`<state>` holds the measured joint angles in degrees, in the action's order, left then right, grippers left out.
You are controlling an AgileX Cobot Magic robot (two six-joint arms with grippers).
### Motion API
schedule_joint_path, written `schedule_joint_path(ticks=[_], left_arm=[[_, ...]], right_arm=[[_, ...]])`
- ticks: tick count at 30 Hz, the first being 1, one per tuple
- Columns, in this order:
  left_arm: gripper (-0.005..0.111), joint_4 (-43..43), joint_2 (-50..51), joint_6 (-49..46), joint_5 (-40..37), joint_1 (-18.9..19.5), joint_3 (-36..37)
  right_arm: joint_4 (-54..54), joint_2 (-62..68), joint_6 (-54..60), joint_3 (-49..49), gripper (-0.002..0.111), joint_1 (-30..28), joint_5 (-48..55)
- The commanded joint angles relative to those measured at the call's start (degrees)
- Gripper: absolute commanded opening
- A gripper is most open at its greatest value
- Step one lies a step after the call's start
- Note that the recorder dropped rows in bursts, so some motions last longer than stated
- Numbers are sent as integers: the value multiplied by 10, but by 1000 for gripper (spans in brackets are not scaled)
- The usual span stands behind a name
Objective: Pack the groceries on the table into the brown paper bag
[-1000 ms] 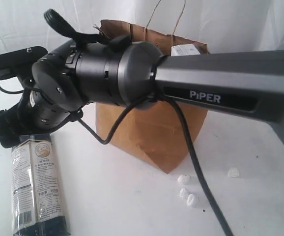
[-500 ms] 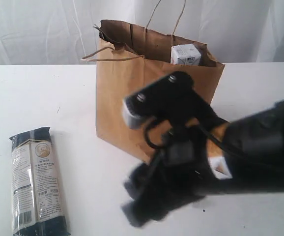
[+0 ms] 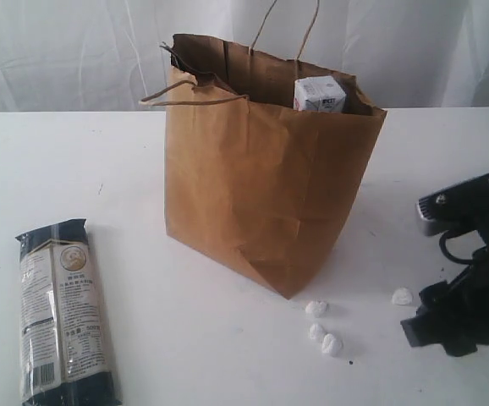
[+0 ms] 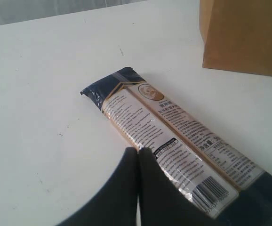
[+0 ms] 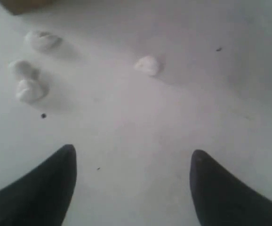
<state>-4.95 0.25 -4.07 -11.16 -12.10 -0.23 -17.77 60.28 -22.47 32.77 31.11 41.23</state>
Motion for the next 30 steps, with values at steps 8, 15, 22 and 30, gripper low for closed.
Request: schedule_joint_path(ticks=[8,15,22,30], left_arm=[[0,-3,-3,-2,0,1,2],[0,-3,-3,-2,0,1,2],[0,-3,-3,-2,0,1,2],[0,-3,-3,-2,0,1,2]], right_arm=[[117,244,110,59,63,-135,-120],[117,330,110,113,63,-136,-146],[118,391,121,113,47,-157,-179],[118,373,122,112,0,-157,-194]])
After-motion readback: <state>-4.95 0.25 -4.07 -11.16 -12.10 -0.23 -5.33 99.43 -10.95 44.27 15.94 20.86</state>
